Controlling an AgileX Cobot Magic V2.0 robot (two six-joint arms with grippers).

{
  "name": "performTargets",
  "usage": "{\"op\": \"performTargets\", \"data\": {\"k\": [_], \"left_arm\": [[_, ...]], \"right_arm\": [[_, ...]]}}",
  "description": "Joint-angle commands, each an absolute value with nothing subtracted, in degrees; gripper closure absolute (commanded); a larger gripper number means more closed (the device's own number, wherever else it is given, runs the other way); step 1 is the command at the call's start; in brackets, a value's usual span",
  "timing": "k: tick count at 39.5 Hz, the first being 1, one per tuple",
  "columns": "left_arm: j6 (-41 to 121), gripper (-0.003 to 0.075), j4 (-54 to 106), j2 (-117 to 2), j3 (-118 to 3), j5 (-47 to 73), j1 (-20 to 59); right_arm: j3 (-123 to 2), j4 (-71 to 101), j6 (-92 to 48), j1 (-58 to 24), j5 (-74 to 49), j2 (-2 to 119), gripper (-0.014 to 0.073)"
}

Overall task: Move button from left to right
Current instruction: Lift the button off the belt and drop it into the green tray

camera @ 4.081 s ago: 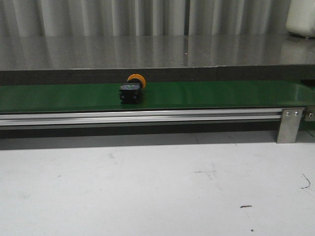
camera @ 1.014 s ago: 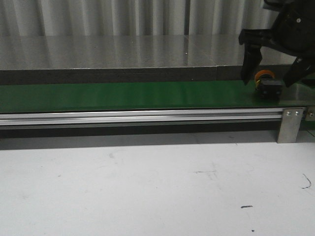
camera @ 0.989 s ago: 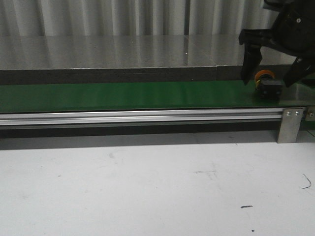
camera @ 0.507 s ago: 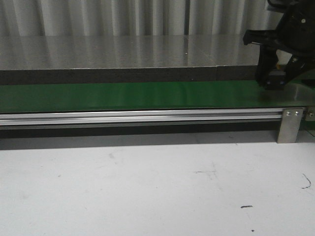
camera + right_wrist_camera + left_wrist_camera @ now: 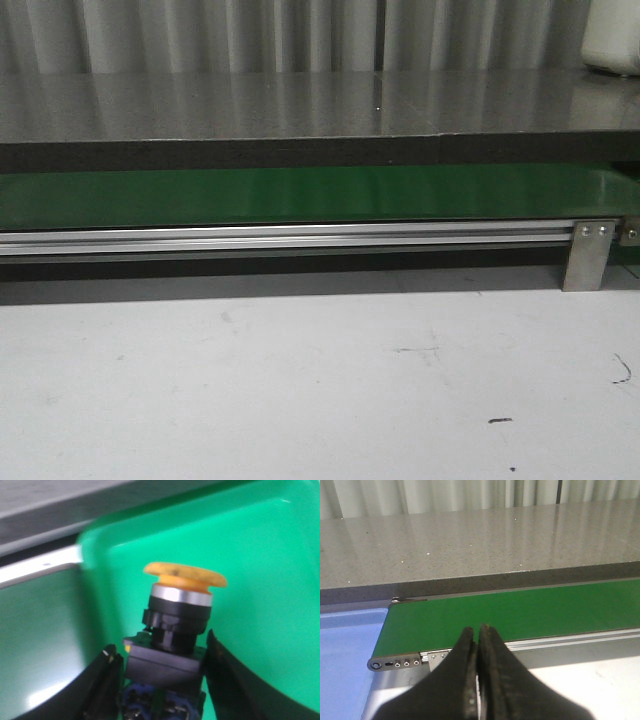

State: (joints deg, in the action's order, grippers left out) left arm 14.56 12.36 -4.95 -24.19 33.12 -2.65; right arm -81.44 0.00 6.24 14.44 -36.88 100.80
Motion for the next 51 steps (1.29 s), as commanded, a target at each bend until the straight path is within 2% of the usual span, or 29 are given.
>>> {"op": "performTargets", "data": {"k": [1, 12, 24, 33, 37, 45, 51], "left_arm": [[14.21, 0.0741, 13.31, -5.67, -25.59, 28.26, -2.26], [14.21, 0.0741, 13.31, -5.67, -25.59, 28.26, -2.26], [14.21, 0.0741, 13.31, -5.67, -25.59, 28.26, -2.26], [14.21, 0.0741, 13.31, -5.67, -25.49, 28.26, -2.26], [14.21, 0.0741, 13.31, -5.67, -25.39, 28.26, -2.26], [14.21, 0.0741, 13.31, -5.67, -25.39, 28.26, -2.26], [14.21, 0.0741, 13.31, -5.67, -25.39, 28.26, -2.26]], "right_arm": [[-83.31, -0.93, 6.03, 18.07, -32.53, 101.12, 0.0398], [-83.31, -0.97, 6.03, 21.05, -33.65, 109.16, 0.0375], [-83.68, -0.97, 6.03, 21.45, -33.63, 107.48, 0.0016], [-86.34, 0.4, 6.03, 18.75, -34.88, 99.95, 0.0004], [-86.94, 0.68, 6.03, 14.63, -34.68, 95.26, 0.0075], [-86.94, 0.68, 6.03, 6.04, -33.25, 86.35, 0.0399], [-86.94, 0.68, 5.98, 1.41, -33.1, 80.21, 0.0585]]}}
